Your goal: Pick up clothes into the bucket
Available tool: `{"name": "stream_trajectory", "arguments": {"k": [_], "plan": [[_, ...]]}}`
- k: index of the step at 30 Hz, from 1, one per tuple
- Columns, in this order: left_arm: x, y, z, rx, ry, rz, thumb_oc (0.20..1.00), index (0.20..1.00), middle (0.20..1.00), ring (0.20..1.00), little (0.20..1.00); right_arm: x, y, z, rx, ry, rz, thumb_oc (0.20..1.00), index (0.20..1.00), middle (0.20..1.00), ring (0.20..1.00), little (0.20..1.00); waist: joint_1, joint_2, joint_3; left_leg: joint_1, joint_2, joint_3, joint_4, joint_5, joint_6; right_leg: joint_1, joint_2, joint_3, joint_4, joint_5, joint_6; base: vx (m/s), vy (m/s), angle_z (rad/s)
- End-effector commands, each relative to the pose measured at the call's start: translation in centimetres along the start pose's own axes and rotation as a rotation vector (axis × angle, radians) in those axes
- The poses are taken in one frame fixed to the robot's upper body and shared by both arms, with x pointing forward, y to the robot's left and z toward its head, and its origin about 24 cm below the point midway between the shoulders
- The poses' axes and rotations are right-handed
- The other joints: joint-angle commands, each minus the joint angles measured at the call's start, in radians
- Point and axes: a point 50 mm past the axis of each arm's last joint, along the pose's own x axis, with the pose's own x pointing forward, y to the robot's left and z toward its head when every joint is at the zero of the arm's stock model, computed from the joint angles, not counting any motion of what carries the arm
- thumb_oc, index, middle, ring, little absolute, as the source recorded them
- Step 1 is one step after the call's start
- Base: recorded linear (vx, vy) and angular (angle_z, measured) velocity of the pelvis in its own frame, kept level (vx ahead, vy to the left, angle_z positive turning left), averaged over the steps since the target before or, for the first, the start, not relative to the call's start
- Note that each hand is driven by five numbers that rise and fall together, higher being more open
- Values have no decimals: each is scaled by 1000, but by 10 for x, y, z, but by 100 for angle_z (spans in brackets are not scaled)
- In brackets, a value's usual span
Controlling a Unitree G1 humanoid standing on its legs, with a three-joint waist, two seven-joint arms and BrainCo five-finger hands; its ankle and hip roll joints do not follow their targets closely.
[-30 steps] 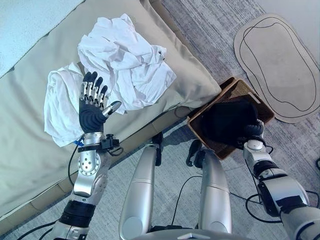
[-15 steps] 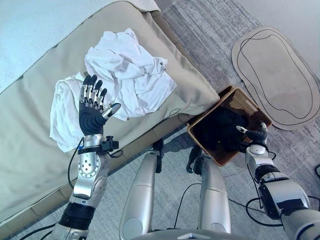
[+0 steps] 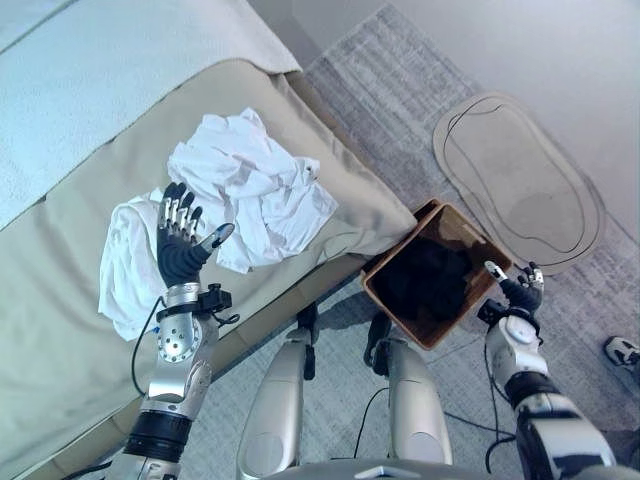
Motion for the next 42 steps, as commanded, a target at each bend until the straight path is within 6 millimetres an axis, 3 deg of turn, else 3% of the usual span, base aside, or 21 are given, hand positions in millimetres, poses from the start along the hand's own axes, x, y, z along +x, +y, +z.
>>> {"name": "stream_trajectory", "arguments": {"k": [1, 2, 10, 17, 19, 21, 24, 35, 36, 38, 40, 42], "plan": [[5, 14, 6, 126, -78, 105, 1000, 1000, 1000, 1000, 1000, -4, 5, 11, -33, -106, 76, 1000, 1000, 1000, 1000, 1000, 3, -10, -29, 0, 65, -41, -16, -16, -23, 50, -91, 20, -232, 251, 116, 26, -8, -3], [6, 25, 0, 242, -64, 159, 1000, 1000, 1000, 1000, 1000, -13, 15, 11, -40, -123, 148, 1000, 1000, 1000, 1000, 1000, 3, -17, -30, 3, 66, -40, -1, -22, -22, 56, -94, 22, -223, 246, 114, 16, -1, -5], [19, 61, -29, 518, 66, 348, 1000, 1000, 1000, 1000, 1000, -35, 47, 26, -45, -218, 376, 1000, 1000, 1000, 1000, 1000, -10, -38, -8, -70, 67, -43, 142, -67, -23, 15, -89, 37, -150, 208, 106, -7, 19, 0], [36, 94, -27, 694, 95, 441, 1000, 1000, 1000, 1000, 1000, -42, 74, 45, -38, -299, 497, 1000, 1000, 1000, 1000, 1000, -12, -54, 35, -182, 72, -46, 280, -109, -21, -86, -85, 58, -31, 168, 100, -35, 32, 0], [46, 111, -17, 730, 79, 528, 1000, 1000, 1000, 1000, 1000, -43, 82, 53, -19, -327, 522, 1000, 1000, 1000, 1000, 1000, -14, -63, 55, -257, 73, -51, 348, -124, -21, -152, -84, 61, 36, 150, 94, -77, 32, 2], [51, 118, -12, 751, 66, 562, 1000, 1000, 1000, 1000, 1000, -43, 85, 57, -17, -341, 533, 1000, 1000, 1000, 1000, 1000, -13, -68, 61, -294, 78, -55, 407, -170, -24, -189, -81, 71, 86, 113, 99, 18, 10, 0], [60, 127, 0, 774, 34, 615, 1000, 1000, 1000, 1000, 1000, -44, 89, 66, -3, -375, 545, 1000, 1000, 1000, 1000, 1000, -13, -76, 77, -373, 76, -62, 476, -190, -21, -261, -83, 73, 153, 95, 98, -10, 11, 3], [90, 155, 43, 959, -63, 735, 1000, 1000, 1000, 1000, 1000, -49, 93, 76, 40, -415, 579, 1000, 1000, 1000, 1000, 1000, -32, -110, 82, -537, 81, -92, 540, -191, -22, -411, -84, 56, 215, 90, 98, -16, -8, 3], [94, 143, 53, 969, -137, 699, 1000, 1000, 1000, 1000, 1000, -48, 89, 75, 37, -413, 570, 1000, 1000, 1000, 1000, 1000, -29, -110, 84, -546, 78, -96, 539, -193, -20, -418, -84, 51, 215, 89, 100, 5, 2, 4], [95, 148, 56, 1007, -133, 705, 1000, 1000, 1000, 1000, 1000, -49, 88, 73, 38, -406, 570, 1000, 1000, 1000, 1000, 1000, -33, -108, 81, -555, 78, -98, 541, -193, -19, -426, -83, 52, 215, 89, 99, 0, 9, 4], [113, 145, 73, 1017, -164, 645, 1000, 1000, 1000, 1000, 1000, -47, 86, 77, 43, -413, 580, 1000, 1000, 1000, 1000, 1000, -44, -108, 76, -571, 75, -99, 539, -190, -17, -444, -81, 55, 215, 92, 101, 0, 0, 0], [116, 142, 78, 1022, -189, 605, 1000, 1000, 1000, 1000, 1000, -46, 85, 78, 44, -415, 579, 1000, 1000, 1000, 1000, 1000, -45, -104, 78, -575, 73, -98, 538, -189, -16, -448, -82, 53, 217, 94, 102, -4, 21, -1]]}}
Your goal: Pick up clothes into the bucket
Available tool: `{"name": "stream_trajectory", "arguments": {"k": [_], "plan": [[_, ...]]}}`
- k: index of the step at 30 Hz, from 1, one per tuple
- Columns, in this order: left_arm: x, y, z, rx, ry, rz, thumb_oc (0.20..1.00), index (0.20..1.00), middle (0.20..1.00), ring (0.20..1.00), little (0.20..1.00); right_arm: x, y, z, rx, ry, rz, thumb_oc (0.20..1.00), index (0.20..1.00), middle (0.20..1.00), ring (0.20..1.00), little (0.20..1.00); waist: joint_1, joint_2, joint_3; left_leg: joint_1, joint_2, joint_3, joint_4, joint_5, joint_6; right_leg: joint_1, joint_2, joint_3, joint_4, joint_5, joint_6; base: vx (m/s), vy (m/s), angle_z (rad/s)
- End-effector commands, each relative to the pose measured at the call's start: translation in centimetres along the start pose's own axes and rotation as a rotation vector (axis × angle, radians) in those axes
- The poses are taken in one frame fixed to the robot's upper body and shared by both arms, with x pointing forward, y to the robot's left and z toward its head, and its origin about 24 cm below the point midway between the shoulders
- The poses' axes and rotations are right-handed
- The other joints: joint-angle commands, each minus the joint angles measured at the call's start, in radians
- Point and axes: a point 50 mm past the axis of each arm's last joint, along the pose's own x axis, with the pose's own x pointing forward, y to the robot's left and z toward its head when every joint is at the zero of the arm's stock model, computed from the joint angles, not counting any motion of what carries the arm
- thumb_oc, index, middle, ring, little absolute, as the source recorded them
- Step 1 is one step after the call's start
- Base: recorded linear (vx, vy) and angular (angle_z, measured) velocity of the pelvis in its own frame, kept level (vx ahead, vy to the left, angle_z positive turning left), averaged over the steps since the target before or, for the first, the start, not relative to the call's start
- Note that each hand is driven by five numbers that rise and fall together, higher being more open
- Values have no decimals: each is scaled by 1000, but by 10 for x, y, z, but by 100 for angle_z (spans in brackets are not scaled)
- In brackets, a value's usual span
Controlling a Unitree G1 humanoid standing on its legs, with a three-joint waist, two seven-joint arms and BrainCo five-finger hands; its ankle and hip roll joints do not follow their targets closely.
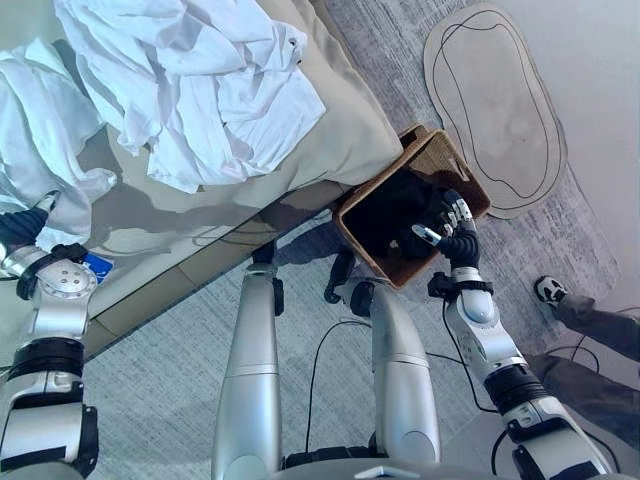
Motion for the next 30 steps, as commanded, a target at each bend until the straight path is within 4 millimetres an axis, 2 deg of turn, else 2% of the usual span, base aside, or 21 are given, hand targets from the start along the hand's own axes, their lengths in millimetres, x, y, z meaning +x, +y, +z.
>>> {"name": "stream_trajectory", "arguments": {"k": [1, 4, 6, 7, 8, 9, 10, 13, 17, 22, 26, 28, 29, 30], "plan": [[12, 7, 18, -10, -145, -86, 1000, 1000, 1000, 1000, 1000, -7, -10, 10, 37, -69, -8, 1000, 1000, 1000, 1000, 1000, -9, 24, -57, -12, 40, -44, 60, -82, 17, 13, -76, 74, -133, 156, 141, -8, 43, -3], [11, -2, 23, -13, -158, -183, 1000, 1000, 1000, 1000, 1000, -5, -15, 10, 25, -67, -17, 1000, 1000, 1000, 1000, 1000, -16, 36, -60, -21, 33, -39, 64, -82, 20, 2, -79, 78, -131, 156, 142, -6, 71, -1], [11, -11, 8, 68, -68, -269, 1000, 1000, 1000, 1000, 1000, -3, -17, 11, 22, -64, -15, 1000, 1000, 1000, 1000, 1000, -27, 42, -62, -25, 35, -34, 64, -82, 22, -7, -78, 85, -127, 157, 141, -9, 56, 3], [12, -15, 6, 78, -29, -302, 598, 598, 598, 598, 598, -3, -18, 10, 23, -58, -16, 1000, 1000, 1000, 1000, 1000, -30, 43, -63, -29, 36, -32, 66, -82, 23, -11, -77, 89, -126, 158, 141, -5, 39, 2], [12, -16, 7, 77, -30, -303, 307, 307, 307, 307, 307, -3, -18, 10, 23, -59, -18, 1000, 1000, 1000, 1000, 1000, -29, 43, -63, -29, 36, -32, 67, -82, 23, -12, -78, 89, -126, 158, 141, 0, 0, 0], [15, -17, 7, 82, -17, -313, 200, 200, 200, 200, 200, -2, -16, 8, 24, -49, -8, 1000, 1000, 1000, 1000, 1000, -36, 44, -65, -31, 37, -29, 69, -82, 24, -14, -77, 90, -125, 159, 140, 0, 0, 0], [19, -16, 1, 110, 13, -325, 200, 200, 200, 200, 200, -1, -14, 8, 32, -47, -5, 1000, 1000, 1000, 1000, 1000, -40, 42, -68, -31, 41, -25, 70, -83, 24, -17, -75, 91, -125, 161, 140, 7, 37, -4], [12, -21, -5, 109, 29, -373, 200, 200, 200, 200, 200, -1, -12, 7, 36, -44, 4, 1000, 1000, 1000, 1000, 1000, -43, 44, -76, -32, 44, -21, 73, -83, 25, -19, -75, 94, -127, 165, 142, 14, 31, -7], [-3, -29, -5, 73, 13, -419, 200, 200, 200, 200, 200, -3, -17, 3, 28, -28, -22, 1000, 1000, 1000, 1000, 1000, -40, 54, -86, -21, 40, -23, 57, -77, 25, -13, -79, 91, -134, 167, 145, 11, 7, -3], [-23, -38, -20, 68, 80, -471, 200, 200, 200, 200, 200, -4, -22, -6, 22, 14, -53, 1000, 1000, 1000, 1000, 1000, -34, 62, -107, 27, 37, -18, 21, -71, 25, 25, -81, 86, -155, 171, 146, 0, 0, 0], [-41, -41, -44, 87, 187, -508, 200, 200, 200, 200, 200, -4, -20, -13, 16, 43, -53, 1000, 1000, 1000, 1000, 1000, -32, 65, -117, 102, 42, -14, -28, -63, 24, 97, -80, 79, -202, 185, 151, 12, -6, 0], [-59, -45, -51, 48, 231, -539, 200, 200, 200, 200, 200, -5, -23, -16, 5, 60, -68, 1000, 1000, 1000, 1000, 1000, -18, 72, -126, 175, 43, -11, -82, -55, 23, 168, -83, 71, -248, 196, 155, 52, -32, 1], [-60, -45, -52, 48, 232, -539, 200, 200, 200, 200, 200, -5, -23, -16, 5, 60, -67, 1000, 1000, 1000, 1000, 1000, -19, 72, -123, 180, 43, -12, -85, -53, 23, 173, -82, 69, -251, 197, 155, 70, -19, 1], [-71, -46, -58, 20, 262, -557, 200, 200, 200, 200, 200, -6, -25, -20, -7, 81, -76, 1000, 1000, 1000, 1000, 1000, -10, 77, -132, 235, 44, -11, -123, -46, 22, 226, -83, 65, -286, 206, 157, 45, -1, 2]]}}
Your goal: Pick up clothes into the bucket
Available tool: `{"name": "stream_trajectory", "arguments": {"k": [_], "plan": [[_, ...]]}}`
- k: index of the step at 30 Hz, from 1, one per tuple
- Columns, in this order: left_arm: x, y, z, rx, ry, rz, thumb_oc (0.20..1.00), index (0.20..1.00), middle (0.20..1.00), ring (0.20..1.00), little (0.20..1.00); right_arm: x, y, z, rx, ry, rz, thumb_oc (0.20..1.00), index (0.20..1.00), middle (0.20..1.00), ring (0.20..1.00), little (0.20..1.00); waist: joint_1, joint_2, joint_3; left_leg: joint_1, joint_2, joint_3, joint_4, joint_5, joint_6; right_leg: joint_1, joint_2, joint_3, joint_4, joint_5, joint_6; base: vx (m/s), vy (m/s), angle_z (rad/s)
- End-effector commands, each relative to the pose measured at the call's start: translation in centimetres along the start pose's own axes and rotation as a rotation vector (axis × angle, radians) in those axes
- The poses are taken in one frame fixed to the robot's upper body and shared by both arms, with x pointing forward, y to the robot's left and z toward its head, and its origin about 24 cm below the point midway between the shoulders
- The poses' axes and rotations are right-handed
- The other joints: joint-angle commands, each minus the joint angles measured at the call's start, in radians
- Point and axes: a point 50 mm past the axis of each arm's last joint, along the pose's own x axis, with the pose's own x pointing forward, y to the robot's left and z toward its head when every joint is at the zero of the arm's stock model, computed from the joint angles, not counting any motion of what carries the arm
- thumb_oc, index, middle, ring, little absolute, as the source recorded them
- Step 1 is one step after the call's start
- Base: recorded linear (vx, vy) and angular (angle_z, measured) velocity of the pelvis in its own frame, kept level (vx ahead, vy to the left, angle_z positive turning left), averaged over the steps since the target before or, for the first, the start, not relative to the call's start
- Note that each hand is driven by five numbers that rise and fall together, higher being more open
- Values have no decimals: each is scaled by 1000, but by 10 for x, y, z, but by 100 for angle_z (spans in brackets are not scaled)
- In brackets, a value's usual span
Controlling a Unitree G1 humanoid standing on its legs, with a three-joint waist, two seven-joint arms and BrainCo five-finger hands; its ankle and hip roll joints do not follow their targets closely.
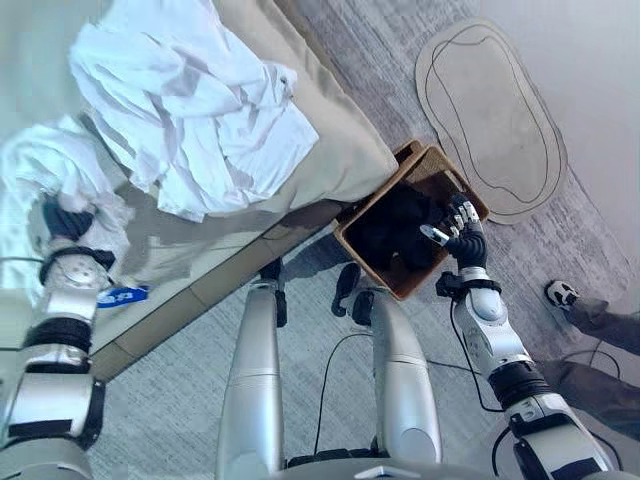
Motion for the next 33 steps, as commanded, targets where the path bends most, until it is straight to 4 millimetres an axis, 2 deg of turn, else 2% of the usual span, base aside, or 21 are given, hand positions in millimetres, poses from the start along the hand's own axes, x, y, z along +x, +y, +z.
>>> {"name": "stream_trajectory", "arguments": {"k": [1, 3, 4, 7, 8, 9, 12, 17, 19, 20, 21, 22, 23, 25, 26, 29, 31, 32, 33], "plan": [[-14, 0, -28, -41, 78, -3, 200, 200, 200, 200, 200, -5, -7, -5, 4, 4, -37, 1000, 1000, 1000, 1000, 1000, -9, 31, -69, 78, 52, -48, -56, -12, 10, 87, -72, 44, -221, 210, 150, 80, -5, 5], [-24, -9, -30, -91, 71, -13, 200, 200, 200, 200, 200, -6, -10, -6, -7, 13, -43, 1000, 1000, 1000, 1000, 1000, 0, 36, -72, 138, 48, -49, -102, 0, 9, 147, -77, 37, -261, 222, 154, 48, -12, 6], [-32, -14, -26, -138, 32, -15, 200, 200, 200, 200, 200, -7, -15, -7, -23, 20, -57, 1000, 1000, 1000, 1000, 1000, 10, 38, -75, 185, 40, -49, -156, 42, 12, 202, -85, 21, -316, 256, 147, 9, -12, 7], [-42, -19, -25, -176, 1, -19, 200, 200, 200, 200, 200, -9, -20, -10, -45, 31, -63, 1000, 1000, 1000, 1000, 1000, 22, 41, -76, 258, 39, -51, -219, 58, 9, 278, -87, 10, -372, 267, 150, 67, -28, 13], [-52, -21, -12, -206, -83, -25, 200, 200, 200, 200, 200, -13, -25, -12, -58, 43, -77, 1000, 1000, 1000, 1000, 1000, 37, 43, -81, 320, 36, -54, -270, 71, 6, 343, -87, 1, -420, 278, 153, 88, -46, 4], [-52, -21, -13, -206, -82, -25, 200, 200, 200, 200, 200, -13, -25, -13, -59, 44, -77, 1000, 1000, 1000, 1000, 1000, 36, 43, -80, 324, 36, -54, -272, 72, 6, 347, -87, 0, -423, 279, 153, 97, -37, 7], [-68, -20, -2, -264, -165, -18, 200, 200, 200, 200, 200, -22, -33, -21, -89, 81, -85, 1000, 1000, 1000, 1000, 1000, 57, 46, -96, 426, 41, -54, -351, 87, 3, 456, -87, -15, -497, 292, 159, 88, -44, 5], [-85, -11, 14, -341, -279, -6, 200, 200, 200, 200, 200, -30, -37, -23, -159, 90, -53, 1000, 1000, 1000, 1000, 1000, 69, 50, -130, 534, 49, -47, -434, 102, -5, 568, -80, -33, -594, 316, 166, 85, -49, 1], [-92, -3, 28, -364, -364, 8, 200, 200, 200, 200, 200, -32, -33, -18, -199, 64, -14, 1000, 1000, 1000, 1000, 1000, 73, 50, -146, 571, 55, -40, -467, 108, -9, 602, -72, -35, -637, 329, 170, 55, -32, -5], [-93, -3, 28, -363, -363, 8, 200, 200, 200, 200, 200, -32, -33, -18, -200, 64, -14, 1000, 1000, 1000, 1000, 1000, 72, 50, -147, 570, 53, -40, -471, 114, -8, 602, -73, -36, -642, 335, 169, 76, -57, -8], [-100, 3, 39, -372, -450, 29, 200, 200, 200, 200, 200, -34, -28, -12, -241, 27, 37, 1000, 1000, 1000, 1000, 1000, 76, 48, -159, 604, 63, -31, -493, 113, -12, 632, -65, -37, -672, 341, 173, 32, -34, -9], [-101, 3, 39, -372, -450, 30, 200, 200, 200, 200, 200, -34, -28, -12, -241, 27, 37, 1000, 1000, 1000, 1000, 1000, 75, 47, -160, 603, 62, -31, -497, 119, -11, 632, -66, -37, -676, 346, 173, 83, -48, -12], [-109, 2, 49, -403, -514, 15, 200, 200, 200, 200, 200, -36, -24, -8, -256, -2, 74, 1000, 1000, 1000, 1000, 1000, 74, 46, -176, 627, 66, -26, -518, 123, -11, 647, -62, -35, -689, 349, 174, 55, -22, -9], [-118, 1, 65, -430, -613, -41, 200, 200, 200, 200, 200, -38, -20, -5, -289, -23, 112, 1000, 1000, 1000, 1000, 1000, 74, 47, -191, 662, 65, -18, -539, 125, -10, 668, -61, -33, -692, 347, 175, 72, -33, -9], [-119, 1, 65, -430, -612, -42, 200, 200, 200, 200, 200, -39, -20, -5, -290, -22, 112, 1000, 1000, 1000, 1000, 1000, 74, 47, -191, 666, 65, -17, -542, 126, -10, 671, -61, -33, -692, 347, 176, 75, -26, -10], [-138, -10, 94, -584, -733, -295, 200, 200, 200, 200, 200, -37, -7, 15, -336, -124, 206, 1000, 1000, 1000, 1000, 1000, 54, 58, -216, 728, 66, -4, -572, 124, -11, 714, -59, -29, -693, 336, 178, 71, -21, -7], [-140, -12, 98, -592, -753, -347, 200, 200, 200, 200, 200, -36, -5, 19, -322, -142, 220, 1000, 1000, 1000, 1000, 1000, 48, 61, -227, 736, 64, -2, -579, 128, -10, 719, -59, -28, -699, 340, 179, 58, -6, -4], [-148, -20, 111, -619, -808, -461, 200, 200, 200, 200, 200, -34, 6, 31, -320, -206, 273, 1000, 1000, 1000, 1000, 1000, 34, 64, -245, 758, 63, 5, -581, 121, -10, 734, -56, -22, -702, 337, 180, 80, -16, -4], [-150, -23, 115, -619, -824, -511, 200, 200, 200, 200, 200, -34, 8, 37, -333, -234, 289, 1000, 1000, 1000, 1000, 1000, 29, 66, -254, 772, 64, 8, -582, 116, -9, 743, -54, -18, -706, 336, 180, 81, -16, -2]]}}
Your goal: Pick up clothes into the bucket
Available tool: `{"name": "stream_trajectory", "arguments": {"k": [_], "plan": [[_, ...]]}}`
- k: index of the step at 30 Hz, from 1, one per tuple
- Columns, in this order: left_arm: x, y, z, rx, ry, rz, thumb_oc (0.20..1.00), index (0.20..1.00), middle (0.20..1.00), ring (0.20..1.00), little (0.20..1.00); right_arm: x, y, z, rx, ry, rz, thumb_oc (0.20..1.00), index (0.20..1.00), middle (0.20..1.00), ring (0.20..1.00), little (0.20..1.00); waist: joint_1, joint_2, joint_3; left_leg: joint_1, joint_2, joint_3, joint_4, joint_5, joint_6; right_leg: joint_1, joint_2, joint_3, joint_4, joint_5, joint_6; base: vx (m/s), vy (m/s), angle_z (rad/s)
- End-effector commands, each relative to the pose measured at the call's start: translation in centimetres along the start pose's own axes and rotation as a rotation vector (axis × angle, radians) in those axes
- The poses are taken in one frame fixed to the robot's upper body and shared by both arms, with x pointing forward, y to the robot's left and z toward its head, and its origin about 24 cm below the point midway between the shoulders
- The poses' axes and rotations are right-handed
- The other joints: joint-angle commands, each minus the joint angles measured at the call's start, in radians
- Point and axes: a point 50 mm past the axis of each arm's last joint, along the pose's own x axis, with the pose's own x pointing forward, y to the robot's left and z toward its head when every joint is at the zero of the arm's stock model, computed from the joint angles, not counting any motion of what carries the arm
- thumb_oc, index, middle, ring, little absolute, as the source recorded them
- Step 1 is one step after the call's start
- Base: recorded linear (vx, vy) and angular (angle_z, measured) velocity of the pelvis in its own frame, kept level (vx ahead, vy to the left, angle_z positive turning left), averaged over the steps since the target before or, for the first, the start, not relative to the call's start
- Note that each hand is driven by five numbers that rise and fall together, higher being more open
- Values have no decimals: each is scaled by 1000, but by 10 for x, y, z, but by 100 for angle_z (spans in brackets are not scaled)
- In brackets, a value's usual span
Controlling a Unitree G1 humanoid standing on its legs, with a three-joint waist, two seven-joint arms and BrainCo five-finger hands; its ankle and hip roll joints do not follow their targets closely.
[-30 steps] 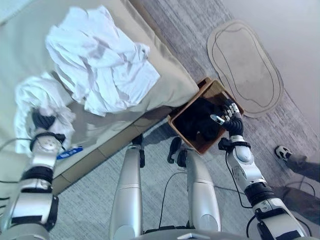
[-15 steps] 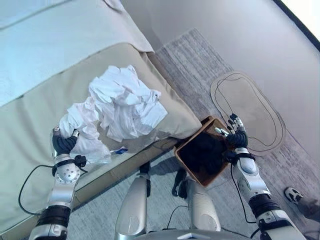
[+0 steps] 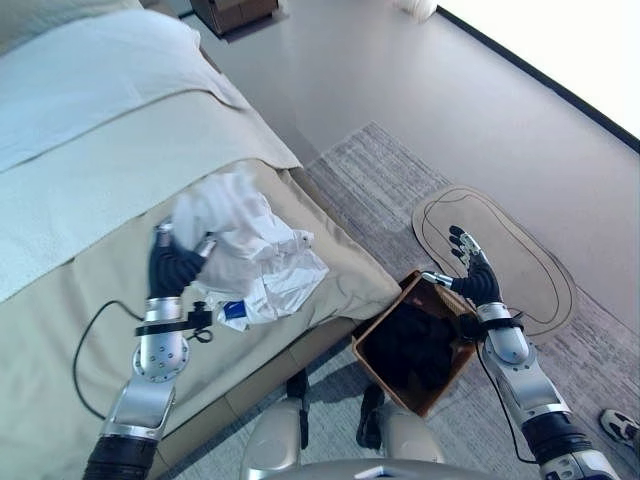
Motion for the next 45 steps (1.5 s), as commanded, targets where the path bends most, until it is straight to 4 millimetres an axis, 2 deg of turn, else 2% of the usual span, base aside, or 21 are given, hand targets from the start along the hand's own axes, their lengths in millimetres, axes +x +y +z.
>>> {"name": "stream_trajectory", "arguments": {"k": [1, 4, 6, 11, 14, 15, 17, 19, 22, 29, 34, 39, 40, 41, 42, 45], "plan": [[10, 2, 23, -62, -143, -105, 200, 200, 200, 200, 200, 10, 11, 34, -17, -196, 72, 1000, 1000, 1000, 1000, 1000, -6, -44, -80, 14, 37, -17, -11, -34, -11, 37, -138, 30, -198, 246, 146, 59, -18, -6], [14, -13, 32, -91, -182, -224, 200, 200, 200, 200, 200, 15, 14, 59, -112, -319, 97, 1000, 1000, 1000, 1000, 1000, -24, -42, -107, 48, 44, -3, -14, -48, -12, 63, -130, 43, -213, 243, 147, 81, -27, -17], [17, -19, 39, -141, -215, -273, 200, 200, 200, 200, 200, 15, 16, 63, -171, -344, 120, 1000, 1000, 1000, 1000, 1000, -29, -41, -125, 75, 49, 9, -23, -55, -14, 81, -124, 54, -227, 243, 146, 94, -31, -14], [19, -31, 51, -231, -255, -364, 200, 200, 200, 200, 200, 18, 25, 68, -185, -365, 163, 1000, 1000, 1000, 1000, 1000, -35, -41, -142, 103, 56, 23, -32, -59, -16, 100, -113, 66, -244, 244, 145, 45, -27, -16], [22, -39, 58, -290, -276, -407, 200, 200, 200, 200, 200, 21, 35, 71, -132, -376, 211, 1000, 1000, 1000, 1000, 1000, -40, -42, -153, 116, 60, 28, -37, -61, -18, 109, -108, 71, -250, 242, 144, 20, -19, -1], [25, -46, 63, -319, -293, -431, 200, 200, 200, 200, 200, 22, 46, 73, -56, -373, 267, 1000, 1000, 1000, 1000, 1000, -44, -43, -157, 121, 61, 31, -39, -60, -19, 113, -105, 76, -251, 242, 141, 0, 0, 0], [25, -46, 64, -322, -297, -436, 200, 200, 200, 200, 200, 22, 49, 75, -26, -372, 286, 1000, 1000, 1000, 1000, 1000, -45, -43, -158, 122, 62, 33, -40, -61, -20, 114, -104, 77, -252, 241, 141, 0, 0, 0], [26, -52, 68, -334, -316, -481, 200, 200, 200, 200, 200, 22, 62, 78, 32, -373, 370, 1000, 1000, 1000, 1000, 1000, -48, -46, -168, 130, 66, 39, -42, -62, -22, 120, -99, 82, -258, 241, 141, 13, -14, -6], [25, -55, 70, -359, -317, -516, 200, 200, 200, 200, 200, 19, 71, 83, 28, -396, 434, 1000, 1000, 1000, 1000, 1000, -50, -47, -175, 138, 68, 45, -46, -62, -23, 124, -95, 87, -263, 242, 140, 11, -9, -12], [25, -61, 73, -433, -308, -613, 200, 200, 200, 200, 200, 15, 84, 89, 44, -417, 527, 1000, 1000, 1000, 1000, 1000, -54, -49, -188, 149, 71, 51, -54, -61, -25, 129, -88, 94, -270, 243, 137, 2, -6, -3], [24, -70, 72, -511, -284, -711, 200, 200, 200, 200, 200, 12, 96, 91, 147, -406, 587, 1000, 1000, 1000, 1000, 1000, -61, -47, -192, 157, 73, 54, -58, -59, -27, 134, -86, 98, -271, 242, 134, 0, 0, 0], [21, -70, 72, -543, -276, -727, 200, 200, 200, 200, 200, 7, 99, 86, 238, -372, 612, 1000, 1000, 1000, 1000, 1000, -66, -46, -195, 160, 72, 56, -62, -56, -28, 132, -85, 101, -272, 244, 133, -2, -1, -5], [21, -69, 72, -543, -276, -727, 200, 200, 200, 200, 200, 7, 99, 86, 238, -372, 613, 746, 746, 746, 746, 746, -66, -46, -195, 160, 72, 56, -62, -56, -28, 132, -85, 101, -272, 244, 133, 0, 0, 0], [21, -70, 71, -550, -273, -728, 200, 200, 200, 200, 200, 6, 100, 85, 247, -364, 618, 438, 438, 438, 438, 438, -66, -45, -196, 160, 72, 56, -63, -56, -28, 132, -86, 100, -273, 246, 133, 6, -3, -4], [20, -71, 72, -562, -275, -730, 200, 200, 200, 200, 200, 6, 101, 82, 281, -344, 626, 200, 200, 200, 200, 200, -66, -45, -196, 160, 70, 56, -65, -55, -28, 133, -86, 100, -274, 247, 133, 6, -3, -3], [19, -72, 73, -572, -276, -732, 200, 200, 200, 200, 200, 5, 105, 76, 350, -303, 646, 200, 200, 200, 200, 200, -66, -44, -195, 159, 69, 55, -65, -54, -28, 135, -87, 98, -275, 248, 134, 0, 0, 0]]}}
